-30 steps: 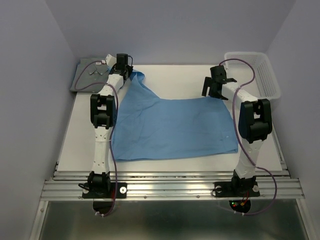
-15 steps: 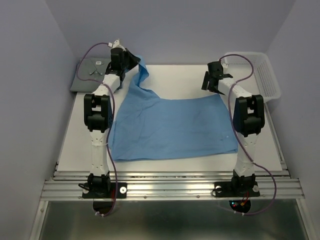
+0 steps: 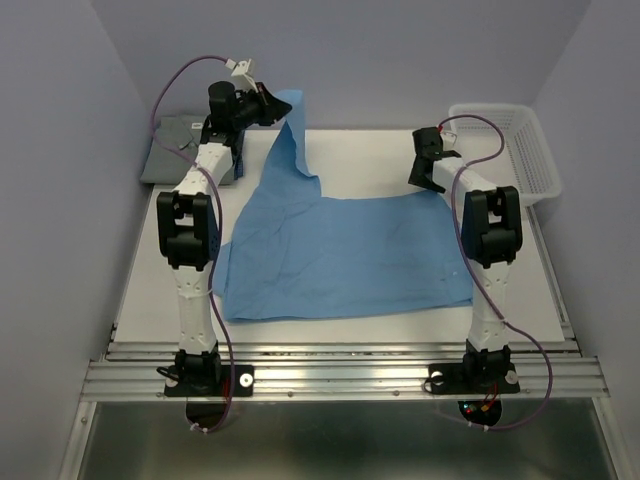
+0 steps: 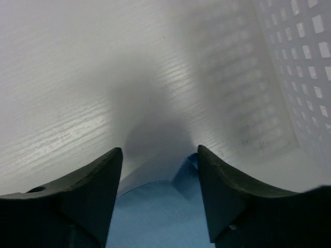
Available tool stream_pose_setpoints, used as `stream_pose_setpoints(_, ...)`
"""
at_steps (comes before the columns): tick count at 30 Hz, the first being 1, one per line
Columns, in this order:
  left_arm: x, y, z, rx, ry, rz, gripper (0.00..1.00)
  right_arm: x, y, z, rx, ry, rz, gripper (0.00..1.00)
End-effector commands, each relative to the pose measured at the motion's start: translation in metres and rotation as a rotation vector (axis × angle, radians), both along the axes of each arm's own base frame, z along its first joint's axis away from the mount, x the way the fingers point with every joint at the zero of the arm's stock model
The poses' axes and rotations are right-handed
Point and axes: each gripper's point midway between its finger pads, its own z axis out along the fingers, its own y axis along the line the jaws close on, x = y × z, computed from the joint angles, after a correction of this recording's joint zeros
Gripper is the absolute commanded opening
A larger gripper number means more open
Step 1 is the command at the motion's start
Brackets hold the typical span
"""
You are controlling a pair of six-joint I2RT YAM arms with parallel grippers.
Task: Fold and stack the long sleeve shirts
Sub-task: Fold the shirt
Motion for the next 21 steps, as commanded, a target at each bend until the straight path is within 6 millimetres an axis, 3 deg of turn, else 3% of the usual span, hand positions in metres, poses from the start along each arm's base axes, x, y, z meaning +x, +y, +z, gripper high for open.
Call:
stream_pose_setpoints(1,-0.019,0.01,0.061,0.019,-0.135,-0.009,0.0,0.015,-0.004,0.011,0.001,-0.06,-0.019,0.46)
stream_pose_setpoints(4,-0.022,0.013,0.068,0.014,-0.132,0.015,0.0,0.014,-0.005,0.013,-0.009,-0.065,-0.008,0.2)
stream_pose_setpoints(7,-0.015,0.026,0.081,0.026,-0.137,0.11,0.0,0.018,-0.008,0.025,-0.035,-0.09,0.006,0.01)
stream_pose_setpoints(11,0.012,0.047,0.086,0.026,-0.11,0.251,0.0,0.027,-0.009,0.045,-0.051,-0.14,0.015,0.01)
stream_pose_setpoints(13,0.017,0.044,0.099,-0.006,-0.117,0.212,0.0,0.029,-0.008,0.057,-0.046,-0.165,0.02,0.01)
stream_pose_setpoints(14,0.011,0.039,0.115,-0.024,-0.139,0.151,0.0,0.03,-0.007,0.061,-0.042,-0.179,0.029,0.01)
stream_pose_setpoints(16,0.006,0.035,0.12,-0.06,-0.124,0.112,0.0,0.03,0.0,0.077,-0.013,-0.218,0.066,0.01)
stream_pose_setpoints(18,0.001,0.035,0.108,-0.058,-0.094,0.11,0.0,0.023,0.002,0.074,0.0,-0.229,0.085,0.01)
stream_pose_setpoints(19,-0.014,0.036,0.129,-0.067,-0.124,0.115,0.0,0.02,0.006,0.086,0.019,-0.253,0.101,0.01)
stream_pose_setpoints(20,-0.017,0.038,0.103,-0.063,-0.083,0.125,0.0,0.013,0.006,0.078,0.02,-0.239,0.11,0.01)
stream_pose_setpoints(21,-0.024,0.039,0.101,-0.066,-0.079,0.133,0.0,0.009,0.006,0.079,0.023,-0.237,0.119,0.01)
